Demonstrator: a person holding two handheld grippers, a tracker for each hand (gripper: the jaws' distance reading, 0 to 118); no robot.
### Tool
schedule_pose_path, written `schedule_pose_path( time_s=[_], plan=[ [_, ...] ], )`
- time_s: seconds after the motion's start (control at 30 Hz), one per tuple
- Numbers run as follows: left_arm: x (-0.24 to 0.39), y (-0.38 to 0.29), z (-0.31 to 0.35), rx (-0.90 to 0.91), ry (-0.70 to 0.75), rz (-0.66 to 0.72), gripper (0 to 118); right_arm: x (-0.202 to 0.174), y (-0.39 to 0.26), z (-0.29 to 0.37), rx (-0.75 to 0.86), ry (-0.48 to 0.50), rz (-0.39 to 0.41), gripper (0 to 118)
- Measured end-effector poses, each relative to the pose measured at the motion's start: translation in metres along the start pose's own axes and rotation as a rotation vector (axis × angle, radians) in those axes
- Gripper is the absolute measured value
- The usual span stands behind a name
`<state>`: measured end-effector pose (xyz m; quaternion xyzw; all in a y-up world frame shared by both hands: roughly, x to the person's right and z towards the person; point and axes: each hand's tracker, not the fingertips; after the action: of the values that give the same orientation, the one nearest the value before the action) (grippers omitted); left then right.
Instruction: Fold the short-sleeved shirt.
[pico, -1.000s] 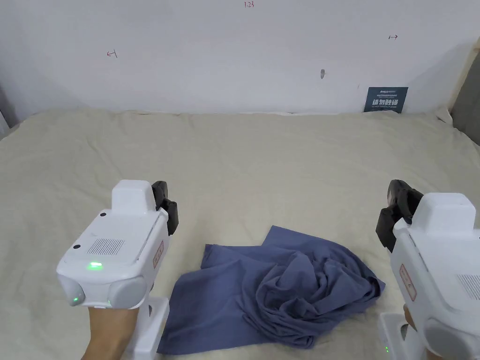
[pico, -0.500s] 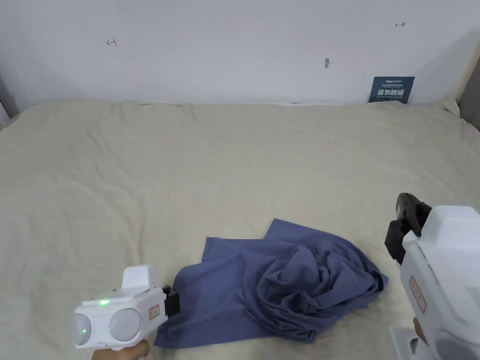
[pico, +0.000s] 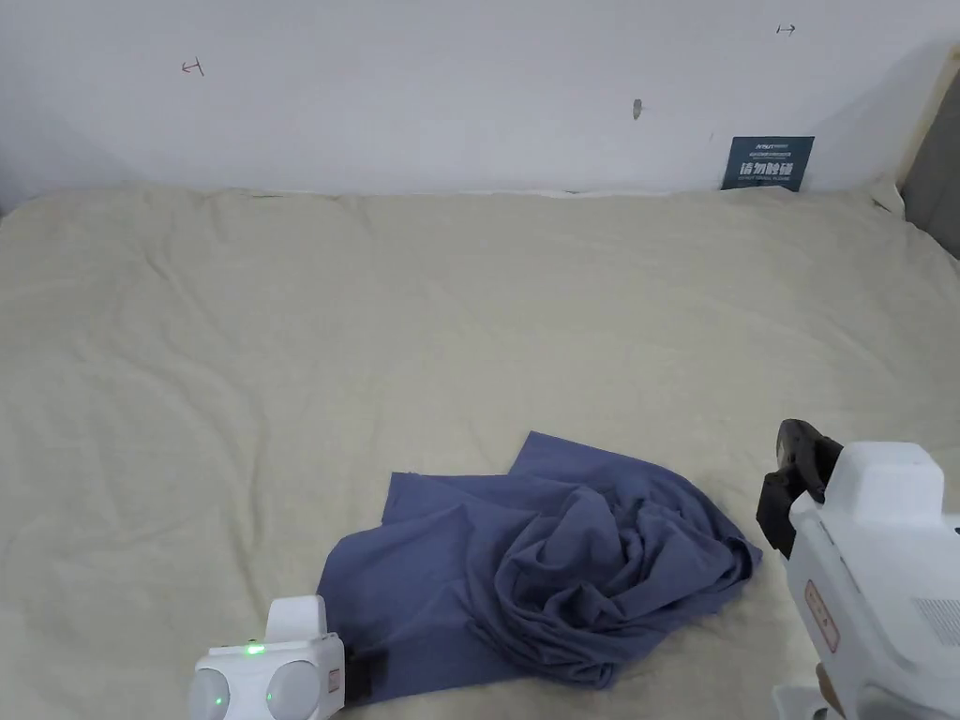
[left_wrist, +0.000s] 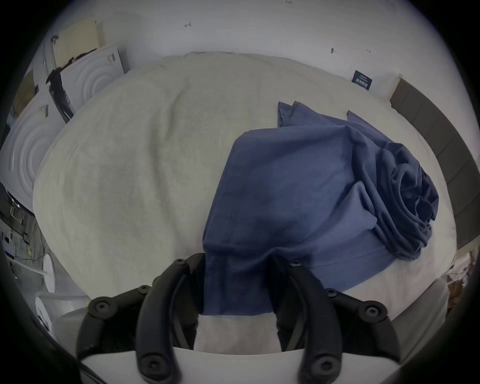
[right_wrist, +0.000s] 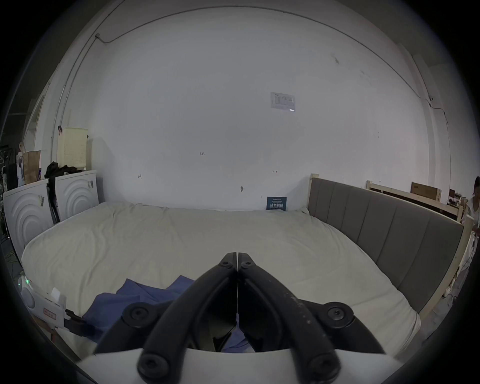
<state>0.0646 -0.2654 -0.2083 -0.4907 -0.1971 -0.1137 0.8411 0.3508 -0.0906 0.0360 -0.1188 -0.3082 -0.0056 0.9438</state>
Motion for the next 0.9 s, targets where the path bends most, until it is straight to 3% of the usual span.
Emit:
schedule_pose_path(
  time_s=[0.03,0.07,0.1,0.2,0.27,0.33,0.37,0.4,0.53,0.6,0.63,0.77,0.8,0.83,0.87,0.9],
  plan=[
    [0.001,-0.001,0.002,0.007,-0.009,-0.002,15,0.001,-0.002,-0.002,-0.007,0.000,0.000,3],
    [0.000,0.000,0.004,0.019,-0.052,-0.004,4,0.003,-0.004,-0.006,-0.020,0.000,-0.005,3],
    [0.000,0.002,0.003,0.017,-0.122,0.007,4,0.006,-0.007,-0.012,-0.046,0.001,-0.023,5],
    [-0.002,0.004,0.006,0.027,-0.096,0.017,4,0.017,-0.018,-0.038,-0.164,-0.004,-0.056,14],
    [-0.005,0.006,0.016,0.076,-0.110,0.032,4,0.023,-0.029,-0.060,-0.258,-0.001,-0.068,41],
    [-0.009,0.010,0.030,0.120,-0.148,0.044,4,0.032,-0.043,-0.090,-0.372,0.000,-0.089,88],
    [-0.011,0.012,0.035,0.137,-0.158,0.049,4,0.034,-0.051,-0.104,-0.430,-0.009,-0.106,106],
    [-0.013,0.014,0.040,0.151,-0.166,0.053,4,0.038,-0.060,-0.118,-0.469,-0.015,-0.131,114],
    [-0.018,0.021,0.049,0.184,-0.199,0.057,4,0.050,-0.091,-0.172,-0.637,-0.034,-0.125,110],
    [-0.018,0.024,0.049,0.187,-0.206,0.053,4,0.054,-0.106,-0.195,-0.693,-0.033,-0.131,97],
    [-0.018,0.024,0.048,0.186,-0.208,0.050,4,0.054,-0.111,-0.203,-0.731,-0.036,-0.135,86],
    [-0.018,0.026,0.044,0.179,-0.211,0.059,4,0.046,-0.132,-0.224,-0.837,-0.039,-0.110,68],
    [-0.019,0.026,0.043,0.176,-0.214,0.064,4,0.042,-0.136,-0.225,-0.858,-0.019,-0.101,56],
    [-0.020,0.026,0.043,0.173,-0.216,0.067,4,0.040,-0.137,-0.224,-0.854,-0.005,-0.093,34],
    [-0.020,0.026,0.043,0.172,-0.217,0.068,4,0.037,-0.137,-0.220,-0.850,0.017,-0.079,20],
    [-0.020,0.026,0.043,0.172,-0.219,0.067,4,0.038,-0.138,-0.217,-0.838,0.032,-0.068,19]
  ],
)
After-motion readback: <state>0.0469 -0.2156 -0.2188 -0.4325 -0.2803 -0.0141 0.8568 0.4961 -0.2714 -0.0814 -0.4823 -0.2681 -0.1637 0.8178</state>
